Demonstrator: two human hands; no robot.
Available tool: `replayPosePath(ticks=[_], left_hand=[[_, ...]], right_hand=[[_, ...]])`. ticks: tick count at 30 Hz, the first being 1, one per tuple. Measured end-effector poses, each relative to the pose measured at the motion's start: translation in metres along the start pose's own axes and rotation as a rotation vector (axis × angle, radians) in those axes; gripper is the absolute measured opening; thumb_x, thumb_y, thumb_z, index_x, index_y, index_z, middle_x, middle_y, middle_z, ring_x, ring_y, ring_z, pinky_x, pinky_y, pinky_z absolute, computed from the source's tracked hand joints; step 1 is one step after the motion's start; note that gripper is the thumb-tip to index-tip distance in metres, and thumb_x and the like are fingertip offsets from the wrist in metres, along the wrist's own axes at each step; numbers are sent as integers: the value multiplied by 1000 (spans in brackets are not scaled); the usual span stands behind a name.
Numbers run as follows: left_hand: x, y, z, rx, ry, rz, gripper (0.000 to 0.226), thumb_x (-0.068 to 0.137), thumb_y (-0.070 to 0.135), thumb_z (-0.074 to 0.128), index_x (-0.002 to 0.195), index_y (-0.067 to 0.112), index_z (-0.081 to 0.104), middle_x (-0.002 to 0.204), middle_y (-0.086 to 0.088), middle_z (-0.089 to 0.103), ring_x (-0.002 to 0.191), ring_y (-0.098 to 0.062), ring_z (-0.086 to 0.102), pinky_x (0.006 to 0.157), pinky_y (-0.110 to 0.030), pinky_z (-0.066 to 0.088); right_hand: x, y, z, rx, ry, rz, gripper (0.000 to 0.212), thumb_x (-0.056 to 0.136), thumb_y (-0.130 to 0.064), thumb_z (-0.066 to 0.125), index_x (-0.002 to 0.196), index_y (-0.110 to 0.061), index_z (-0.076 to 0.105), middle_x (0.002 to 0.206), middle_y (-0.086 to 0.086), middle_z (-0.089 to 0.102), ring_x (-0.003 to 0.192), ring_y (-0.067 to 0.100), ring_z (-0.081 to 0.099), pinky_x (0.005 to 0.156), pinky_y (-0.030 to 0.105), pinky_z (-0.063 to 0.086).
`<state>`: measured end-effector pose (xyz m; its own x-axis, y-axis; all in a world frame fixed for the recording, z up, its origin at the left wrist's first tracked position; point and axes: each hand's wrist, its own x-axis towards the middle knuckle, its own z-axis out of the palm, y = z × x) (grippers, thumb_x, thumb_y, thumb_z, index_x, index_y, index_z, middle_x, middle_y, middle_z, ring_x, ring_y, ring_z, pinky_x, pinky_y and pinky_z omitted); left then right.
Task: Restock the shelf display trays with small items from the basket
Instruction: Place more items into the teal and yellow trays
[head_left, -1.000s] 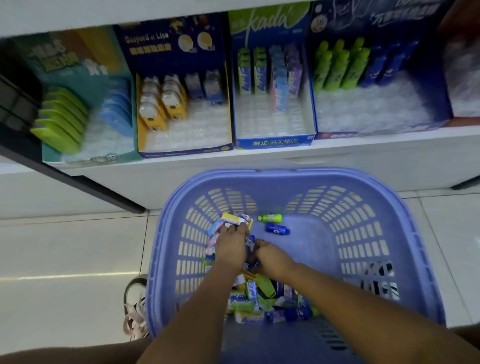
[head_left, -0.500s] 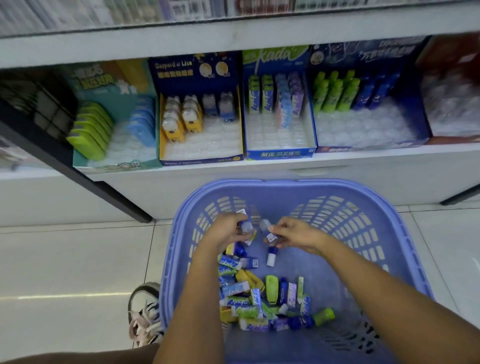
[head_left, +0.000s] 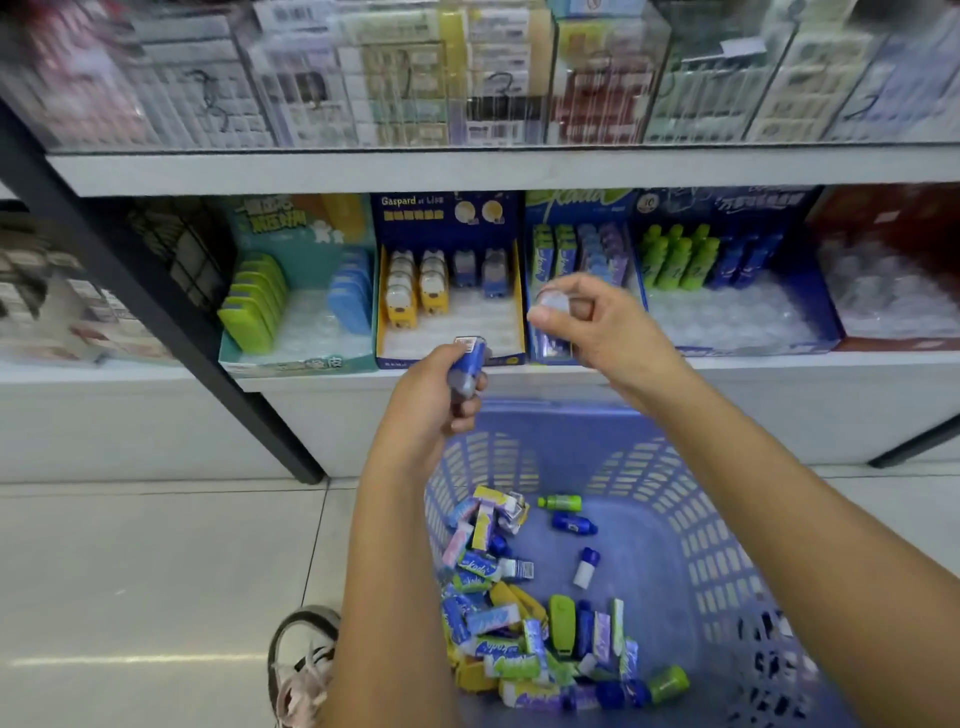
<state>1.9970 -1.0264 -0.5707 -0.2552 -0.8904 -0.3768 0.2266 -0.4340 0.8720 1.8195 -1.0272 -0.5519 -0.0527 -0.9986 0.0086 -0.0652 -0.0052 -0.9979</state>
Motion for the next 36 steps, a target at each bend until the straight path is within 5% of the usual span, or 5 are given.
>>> replayPosePath(ticks=[3,6,13,19,36], left_hand=[[-2,2,-1,-21,103,37,26,99,17,35,89,6,57,65,-3,45,43,-9,38,40,-20,24],[-1,2,-7,29,175,103,21,97,13,40,81,11,54,69,-3,48,53,-12,39,47,-22,29],[4,0,-23,103,250,204,17,94,14,51,86,22,63,68,4,50,56,-9,43,44,-15,38],[10,-1,-28,110,271,244,13,93,16,57,102,18,65,71,1,54,49,-1,46,45,-13,40],[14,-2,-31,59,335,243,9,90,14,62,96,20,64,70,3,65,51,1,56,52,-12,49]], right_hand=[[32,-17,11,-131,119,-142,13,82,-13,71,93,-18,65,65,-10,64,45,-1,54,46,14,45],[65,-20,27,-283,104,-190,18,86,-10,66,104,-8,65,85,4,66,68,13,65,71,28,57],[110,-1,46,-983,26,-265,26,87,-18,64,112,-10,60,107,9,67,99,24,62,82,30,49],[119,9,46,-1068,59,-345,26,82,-22,70,104,-8,67,102,11,67,106,28,54,87,34,44],[121,17,40,-1280,38,-534,31,87,-26,63,111,-7,69,102,16,69,110,34,53,94,40,38]])
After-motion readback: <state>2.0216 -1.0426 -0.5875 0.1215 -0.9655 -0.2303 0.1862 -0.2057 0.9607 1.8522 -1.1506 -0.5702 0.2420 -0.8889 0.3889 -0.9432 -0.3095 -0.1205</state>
